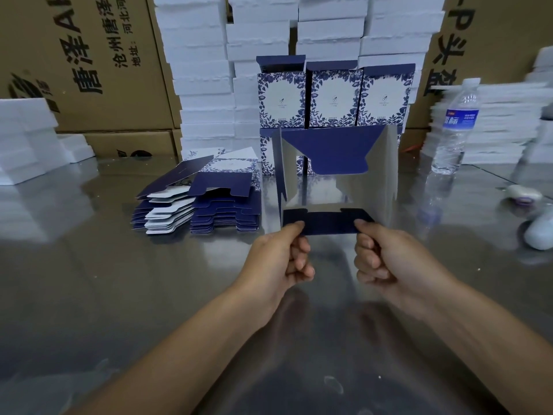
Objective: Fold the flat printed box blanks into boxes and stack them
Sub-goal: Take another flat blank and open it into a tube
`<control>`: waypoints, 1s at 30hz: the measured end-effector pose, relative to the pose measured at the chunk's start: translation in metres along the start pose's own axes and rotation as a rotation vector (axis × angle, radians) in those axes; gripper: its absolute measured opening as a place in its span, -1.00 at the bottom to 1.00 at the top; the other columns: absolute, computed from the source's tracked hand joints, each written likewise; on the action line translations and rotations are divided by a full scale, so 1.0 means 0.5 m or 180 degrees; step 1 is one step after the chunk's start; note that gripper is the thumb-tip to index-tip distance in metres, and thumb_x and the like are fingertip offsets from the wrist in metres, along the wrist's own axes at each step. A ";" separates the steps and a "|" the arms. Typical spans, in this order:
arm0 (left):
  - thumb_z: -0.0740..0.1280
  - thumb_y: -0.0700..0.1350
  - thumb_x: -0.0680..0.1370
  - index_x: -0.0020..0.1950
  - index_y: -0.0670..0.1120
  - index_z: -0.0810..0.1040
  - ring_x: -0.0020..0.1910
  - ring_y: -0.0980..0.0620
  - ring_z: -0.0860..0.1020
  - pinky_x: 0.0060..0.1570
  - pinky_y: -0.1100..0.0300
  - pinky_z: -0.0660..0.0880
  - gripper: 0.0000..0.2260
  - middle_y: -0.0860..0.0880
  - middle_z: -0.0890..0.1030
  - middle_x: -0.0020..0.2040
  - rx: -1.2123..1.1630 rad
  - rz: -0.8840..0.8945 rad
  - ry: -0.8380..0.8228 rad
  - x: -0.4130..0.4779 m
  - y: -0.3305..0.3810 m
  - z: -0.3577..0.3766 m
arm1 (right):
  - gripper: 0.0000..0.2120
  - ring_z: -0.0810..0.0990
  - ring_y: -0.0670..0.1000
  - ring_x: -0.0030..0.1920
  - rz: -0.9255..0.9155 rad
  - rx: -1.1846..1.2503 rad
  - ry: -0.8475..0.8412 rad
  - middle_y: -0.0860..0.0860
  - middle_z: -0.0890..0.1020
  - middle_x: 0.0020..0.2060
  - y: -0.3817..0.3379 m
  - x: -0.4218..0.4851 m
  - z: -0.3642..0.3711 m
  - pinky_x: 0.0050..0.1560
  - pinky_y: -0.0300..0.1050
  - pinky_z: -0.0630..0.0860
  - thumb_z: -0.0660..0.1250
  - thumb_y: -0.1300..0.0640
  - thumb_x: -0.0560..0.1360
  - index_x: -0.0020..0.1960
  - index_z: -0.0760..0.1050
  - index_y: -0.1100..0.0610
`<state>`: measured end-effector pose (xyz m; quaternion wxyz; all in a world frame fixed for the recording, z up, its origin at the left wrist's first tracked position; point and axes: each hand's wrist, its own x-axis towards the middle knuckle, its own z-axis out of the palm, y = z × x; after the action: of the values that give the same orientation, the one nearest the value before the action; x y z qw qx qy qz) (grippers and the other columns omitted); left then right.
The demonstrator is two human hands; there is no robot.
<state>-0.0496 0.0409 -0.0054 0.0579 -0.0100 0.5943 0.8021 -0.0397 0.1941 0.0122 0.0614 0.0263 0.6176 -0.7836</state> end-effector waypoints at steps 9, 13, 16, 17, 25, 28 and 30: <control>0.33 -0.15 0.55 -0.40 -0.12 0.38 -0.60 0.09 0.31 -0.51 0.25 0.40 -0.67 0.01 0.25 -0.62 -0.0330 -0.0179 -0.0015 -0.001 -0.004 0.001 | -0.53 0.16 -0.08 -0.65 0.0079 -0.0120 -0.0021 0.01 0.30 -0.63 0.008 -0.003 0.011 -0.55 -0.25 0.14 0.24 0.03 0.55 -0.53 0.32 0.08; 0.32 -0.19 0.55 -0.51 -0.08 0.39 -0.63 0.10 0.27 -0.54 0.28 0.35 -0.59 0.03 0.22 -0.64 -0.0292 -0.0077 -0.0027 -0.005 -0.005 0.008 | -0.54 0.18 -0.09 -0.65 0.0221 -0.0228 -0.0150 0.00 0.32 -0.63 0.012 -0.005 0.011 -0.58 -0.27 0.20 0.27 0.03 0.53 -0.53 0.34 0.08; 0.31 -0.17 0.55 -0.50 -0.08 0.38 -0.62 0.09 0.26 -0.52 0.27 0.34 -0.60 0.02 0.22 -0.64 -0.0213 -0.0060 -0.0002 -0.008 -0.006 0.014 | -0.55 0.15 -0.10 -0.67 0.0298 -0.0017 -0.0204 -0.01 0.30 -0.64 0.010 -0.004 0.011 -0.60 -0.29 0.18 0.25 0.10 0.54 -0.52 0.31 0.10; 0.31 -0.15 0.55 -0.51 -0.08 0.39 -0.63 0.09 0.27 -0.52 0.28 0.34 -0.59 0.02 0.22 -0.64 -0.0229 -0.0073 -0.0013 -0.009 -0.007 0.016 | -0.54 0.14 -0.10 -0.68 0.0313 0.0076 -0.0214 -0.02 0.29 -0.65 0.008 -0.003 0.011 -0.61 -0.29 0.18 0.24 0.11 0.54 -0.53 0.30 0.10; 0.34 -0.13 0.52 -0.44 -0.11 0.51 -0.57 0.08 0.42 -0.45 0.28 0.48 -0.68 -0.01 0.37 -0.59 -0.0529 -0.0383 -0.0318 -0.018 -0.004 0.024 | -0.54 0.15 -0.10 -0.69 0.0383 0.0341 -0.0166 -0.02 0.28 -0.66 0.011 -0.003 0.018 -0.65 -0.29 0.20 0.27 0.07 0.52 -0.54 0.31 0.08; 0.32 -0.18 0.53 -0.44 -0.11 0.48 -0.59 0.10 0.40 -0.46 0.30 0.48 -0.68 0.01 0.35 -0.60 -0.0653 -0.0408 -0.0220 -0.017 -0.003 0.026 | -0.54 0.16 -0.09 -0.68 0.0410 0.0281 -0.0198 -0.01 0.29 -0.65 0.015 -0.004 0.021 -0.63 -0.29 0.20 0.28 0.01 0.51 -0.54 0.37 0.08; 0.31 -0.19 0.53 -0.42 -0.12 0.46 -0.60 0.11 0.38 -0.48 0.31 0.47 -0.70 0.02 0.34 -0.61 -0.0660 -0.0427 -0.0191 -0.016 -0.002 0.028 | -0.54 0.18 -0.09 -0.67 0.0450 0.0202 -0.0320 -0.01 0.31 -0.64 0.016 -0.006 0.023 -0.61 -0.28 0.21 0.27 0.01 0.52 -0.55 0.41 0.08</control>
<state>-0.0407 0.0538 -0.0016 0.1278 -0.0317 0.5042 0.8535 -0.0356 0.1814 0.0077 0.1466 0.0325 0.5852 -0.7968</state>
